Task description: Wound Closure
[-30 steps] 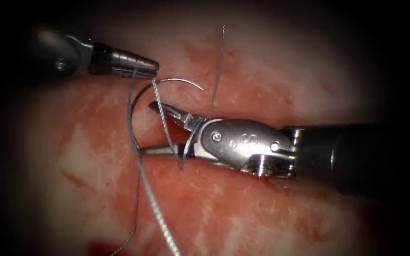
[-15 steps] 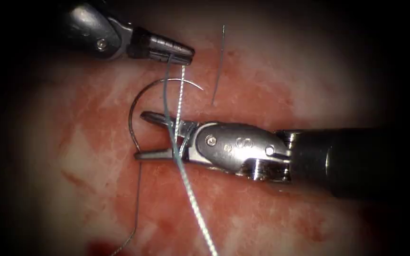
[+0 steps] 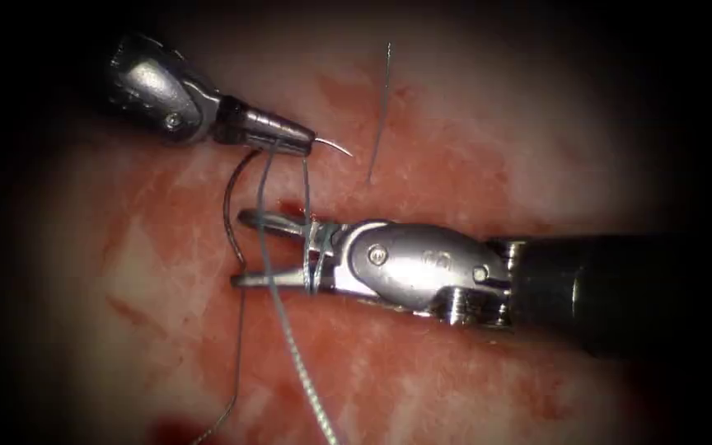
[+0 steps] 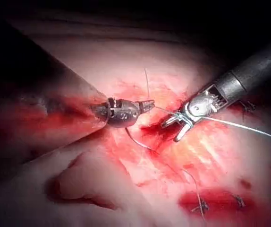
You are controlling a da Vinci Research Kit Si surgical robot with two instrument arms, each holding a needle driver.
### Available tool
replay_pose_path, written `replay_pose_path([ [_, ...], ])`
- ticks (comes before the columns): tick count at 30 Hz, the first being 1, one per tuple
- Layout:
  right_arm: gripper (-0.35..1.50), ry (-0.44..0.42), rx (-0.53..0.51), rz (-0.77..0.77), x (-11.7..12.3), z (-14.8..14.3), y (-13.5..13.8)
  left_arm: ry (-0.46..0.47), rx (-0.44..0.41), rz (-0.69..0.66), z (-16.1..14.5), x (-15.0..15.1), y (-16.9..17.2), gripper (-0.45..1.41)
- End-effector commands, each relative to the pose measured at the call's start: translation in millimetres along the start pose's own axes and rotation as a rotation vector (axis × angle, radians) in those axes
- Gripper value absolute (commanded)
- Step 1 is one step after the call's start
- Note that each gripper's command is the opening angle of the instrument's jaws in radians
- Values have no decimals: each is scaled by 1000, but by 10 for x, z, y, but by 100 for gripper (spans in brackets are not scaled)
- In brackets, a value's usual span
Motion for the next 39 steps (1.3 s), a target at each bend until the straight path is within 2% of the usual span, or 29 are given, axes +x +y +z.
replay_pose_path([
  [1,37,5,0,6,-6,6,-2,1,-1,2,7,-3,4,-35],
  [3,36,50,-8,35,-6,4,0,9,-1,3,5,-3,11,-35],
  [6,34,52,-13,36,-6,1,4,24,5,-2,0,-3,18,-35],
  [9,32,110,-35,84,-7,-6,13,32,8,0,-2,-3,27,-35],
  [17,31,98,-93,89,-8,-17,25,32,-1,-12,6,-4,54,-35],
  [20,32,122,-104,114,-8,-19,28,30,-3,-15,11,-6,63,-35],
  [23,36,125,-131,135,-7,-21,30,30,-7,-24,14,-7,72,-35],
  [27,49,126,-179,157,-5,-27,34,31,-14,-37,16,-9,90,-35],
  [28,74,109,-271,183,-5,-31,38,35,-16,-48,19,-9,100,-35],
  [29,79,107,-301,181,-5,-33,38,37,-14,-48,19,-8,100,-35],
  [39,81,63,-520,162,-2,-49,49,27,16,-69,18,4,83,-35],
])
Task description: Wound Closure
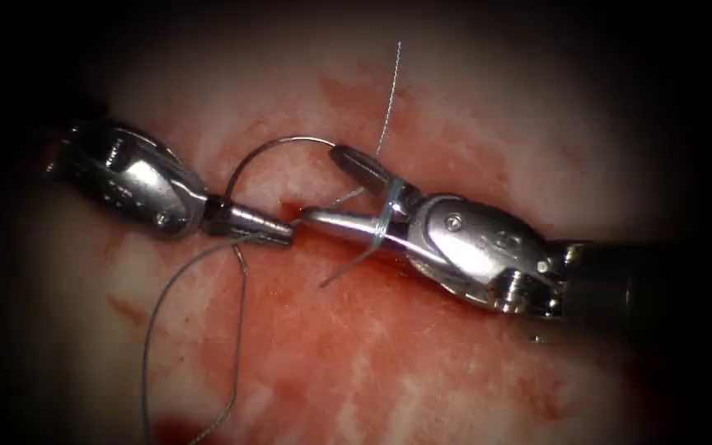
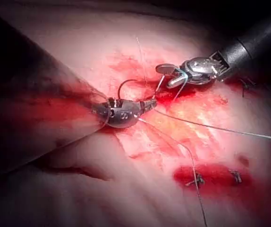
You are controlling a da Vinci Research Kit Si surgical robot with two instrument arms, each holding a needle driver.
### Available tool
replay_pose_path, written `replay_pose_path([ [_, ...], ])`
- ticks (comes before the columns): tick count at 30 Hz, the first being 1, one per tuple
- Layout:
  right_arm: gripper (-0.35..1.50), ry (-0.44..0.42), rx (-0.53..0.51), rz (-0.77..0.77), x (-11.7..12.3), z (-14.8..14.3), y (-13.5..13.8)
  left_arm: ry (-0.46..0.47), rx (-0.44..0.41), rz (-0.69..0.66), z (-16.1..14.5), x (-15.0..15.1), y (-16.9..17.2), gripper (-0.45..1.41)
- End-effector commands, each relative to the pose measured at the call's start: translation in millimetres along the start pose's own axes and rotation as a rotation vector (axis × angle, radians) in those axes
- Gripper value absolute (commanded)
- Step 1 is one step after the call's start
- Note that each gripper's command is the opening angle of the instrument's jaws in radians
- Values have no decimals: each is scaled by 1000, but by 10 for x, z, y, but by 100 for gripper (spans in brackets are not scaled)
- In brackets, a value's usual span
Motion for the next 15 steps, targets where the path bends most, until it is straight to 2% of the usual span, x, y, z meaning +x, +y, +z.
replay_pose_path([
  [1,81,2,-26,1,-5,5,1,-3,3,-5,7,-1,4,-35],
  [6,83,1,-117,8,-5,2,9,-30,42,-35,8,10,-13,-35],
  [15,83,-13,-171,25,-12,-1,23,-93,91,-30,24,0,-29,-35],
])
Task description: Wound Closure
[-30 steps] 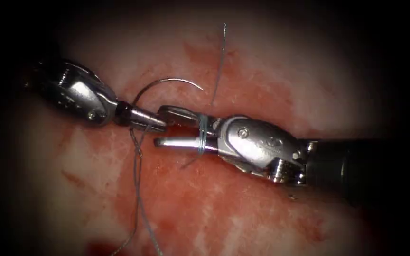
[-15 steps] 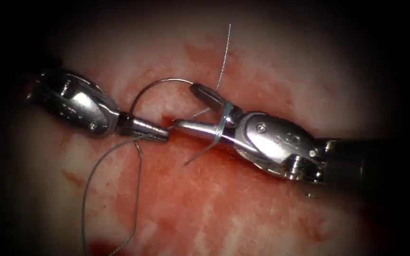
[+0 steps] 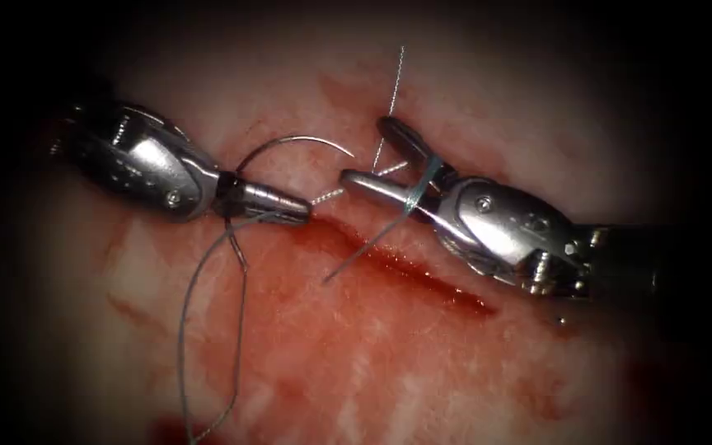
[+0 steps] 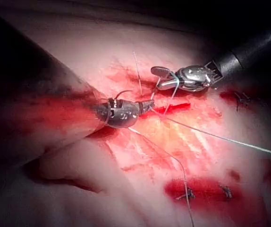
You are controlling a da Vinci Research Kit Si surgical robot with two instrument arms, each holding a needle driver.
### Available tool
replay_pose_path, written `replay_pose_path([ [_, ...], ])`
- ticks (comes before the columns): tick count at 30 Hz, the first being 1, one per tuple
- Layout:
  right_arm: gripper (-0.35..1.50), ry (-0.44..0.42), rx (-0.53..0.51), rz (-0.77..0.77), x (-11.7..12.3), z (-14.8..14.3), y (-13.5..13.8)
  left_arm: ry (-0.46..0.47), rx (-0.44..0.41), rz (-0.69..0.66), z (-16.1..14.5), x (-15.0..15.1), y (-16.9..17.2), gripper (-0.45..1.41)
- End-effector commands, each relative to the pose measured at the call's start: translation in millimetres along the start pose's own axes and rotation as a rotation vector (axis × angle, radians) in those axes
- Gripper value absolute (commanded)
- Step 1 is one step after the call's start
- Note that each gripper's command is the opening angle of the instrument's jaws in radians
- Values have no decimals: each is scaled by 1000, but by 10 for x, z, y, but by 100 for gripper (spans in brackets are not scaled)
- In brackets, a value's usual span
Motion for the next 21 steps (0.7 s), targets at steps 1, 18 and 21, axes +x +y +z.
replay_pose_path([
  [1,83,-2,-8,4,-9,6,0,-6,5,-2,11,-6,4,-35],
  [18,105,-33,-82,89,-16,14,31,-20,37,-8,31,-10,-36,-35],
  [21,110,-44,-92,108,-23,20,39,-18,36,-6,37,-13,-38,-35],
])
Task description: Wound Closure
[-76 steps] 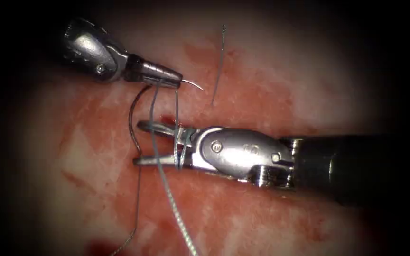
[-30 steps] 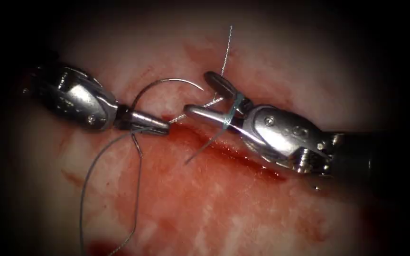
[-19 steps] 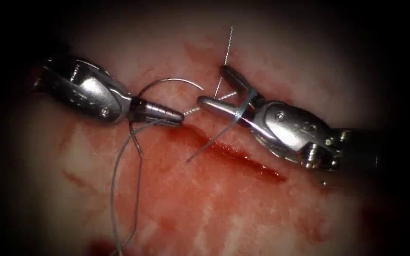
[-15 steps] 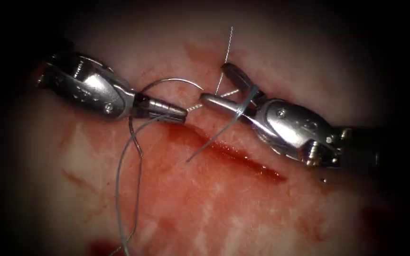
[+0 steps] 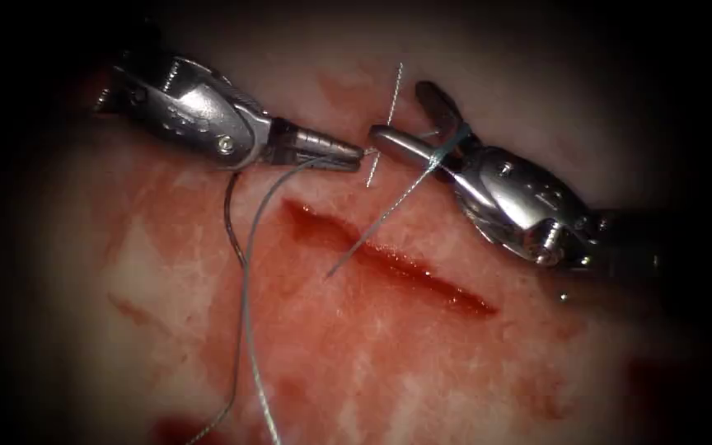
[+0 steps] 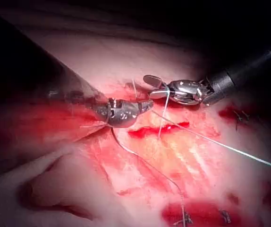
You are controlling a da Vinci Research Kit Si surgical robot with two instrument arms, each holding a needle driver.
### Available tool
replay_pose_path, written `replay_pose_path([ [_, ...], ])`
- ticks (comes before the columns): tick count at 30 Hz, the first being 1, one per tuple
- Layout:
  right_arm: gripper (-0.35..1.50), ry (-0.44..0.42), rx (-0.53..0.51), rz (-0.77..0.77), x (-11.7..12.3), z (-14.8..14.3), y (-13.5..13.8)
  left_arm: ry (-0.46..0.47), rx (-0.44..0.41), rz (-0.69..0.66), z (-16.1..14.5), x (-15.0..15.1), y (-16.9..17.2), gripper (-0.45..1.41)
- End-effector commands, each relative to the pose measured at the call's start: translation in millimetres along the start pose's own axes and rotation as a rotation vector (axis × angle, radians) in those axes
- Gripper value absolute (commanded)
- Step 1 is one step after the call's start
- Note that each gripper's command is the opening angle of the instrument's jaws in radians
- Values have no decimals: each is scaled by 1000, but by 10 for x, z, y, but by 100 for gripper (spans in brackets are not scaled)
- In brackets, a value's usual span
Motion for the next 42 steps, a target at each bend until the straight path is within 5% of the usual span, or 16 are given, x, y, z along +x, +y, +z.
replay_pose_path([
  [1,110,-2,3,-2,-8,6,-3,2,-2,-1,6,-3,6,-35],
  [23,106,-126,-35,10,-25,26,3,2,-2,3,8,-9,5,-35],
  [38,100,-132,-34,58,-32,43,-2,4,-4,4,5,-9,5,-35],
  [41,68,-145,-29,62,-32,42,-2,5,-5,4,4,-9,6,-35],
  [42,29,-149,-23,62,-32,42,-2,5,-5,4,4,-9,6,-35],
])
